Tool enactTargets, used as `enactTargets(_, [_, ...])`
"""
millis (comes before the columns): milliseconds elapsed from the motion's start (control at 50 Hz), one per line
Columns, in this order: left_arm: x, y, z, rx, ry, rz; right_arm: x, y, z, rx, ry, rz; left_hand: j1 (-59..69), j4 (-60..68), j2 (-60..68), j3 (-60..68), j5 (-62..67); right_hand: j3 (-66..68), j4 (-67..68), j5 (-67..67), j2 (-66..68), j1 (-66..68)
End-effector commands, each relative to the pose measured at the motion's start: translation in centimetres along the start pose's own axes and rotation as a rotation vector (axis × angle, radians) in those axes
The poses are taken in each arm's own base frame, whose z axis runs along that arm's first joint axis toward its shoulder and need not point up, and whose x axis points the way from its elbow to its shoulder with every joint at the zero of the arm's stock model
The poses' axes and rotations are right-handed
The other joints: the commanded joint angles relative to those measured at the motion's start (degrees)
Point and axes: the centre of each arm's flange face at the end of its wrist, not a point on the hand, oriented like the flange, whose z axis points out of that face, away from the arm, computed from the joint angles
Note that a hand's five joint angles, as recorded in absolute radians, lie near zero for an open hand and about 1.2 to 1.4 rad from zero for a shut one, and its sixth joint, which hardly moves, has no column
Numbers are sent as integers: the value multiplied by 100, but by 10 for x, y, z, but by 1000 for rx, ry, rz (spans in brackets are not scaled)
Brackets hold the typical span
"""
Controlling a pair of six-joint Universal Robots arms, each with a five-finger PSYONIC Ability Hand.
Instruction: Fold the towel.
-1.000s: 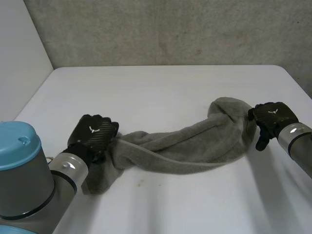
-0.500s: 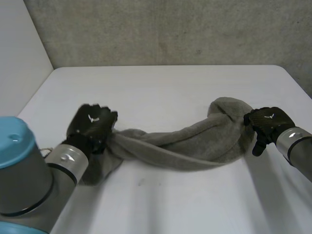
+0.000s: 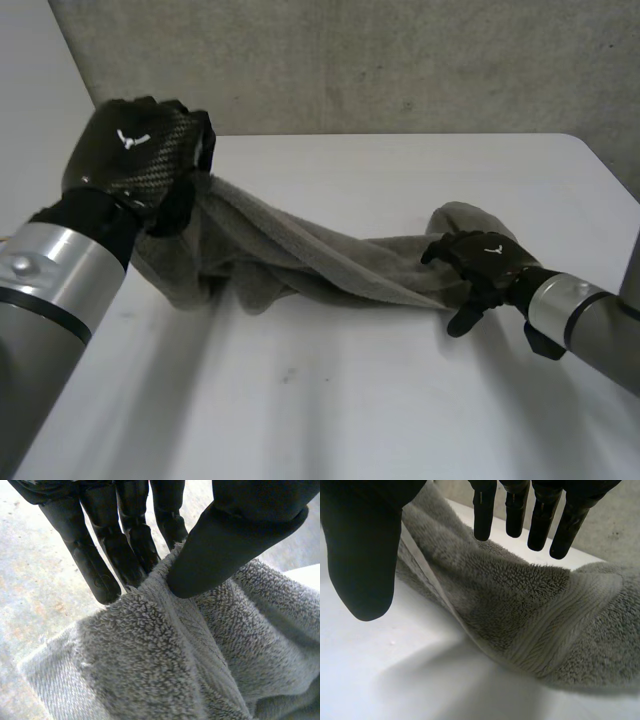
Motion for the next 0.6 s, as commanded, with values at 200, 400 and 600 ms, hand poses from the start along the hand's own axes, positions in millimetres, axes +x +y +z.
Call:
enactTargets(200, [-25, -34, 11, 94, -73, -116, -4, 24, 37, 86, 15, -72, 1348, 1029, 1026, 1038, 1144, 1399, 1324, 1356, 1170, 1120])
enactTargets(400, [-28, -40, 13, 115, -78, -174, 26, 0, 41, 163, 224, -103, 1348, 1029, 1026, 1038, 1144, 6512, 6437, 6469, 6282, 6233])
enactTargets(600, [-45, -31, 20, 89, -134, -158, 22, -111, -34, 334, 280, -224, 1348, 1029, 1026, 1038, 1144, 6512, 6437, 6469, 6282, 6233])
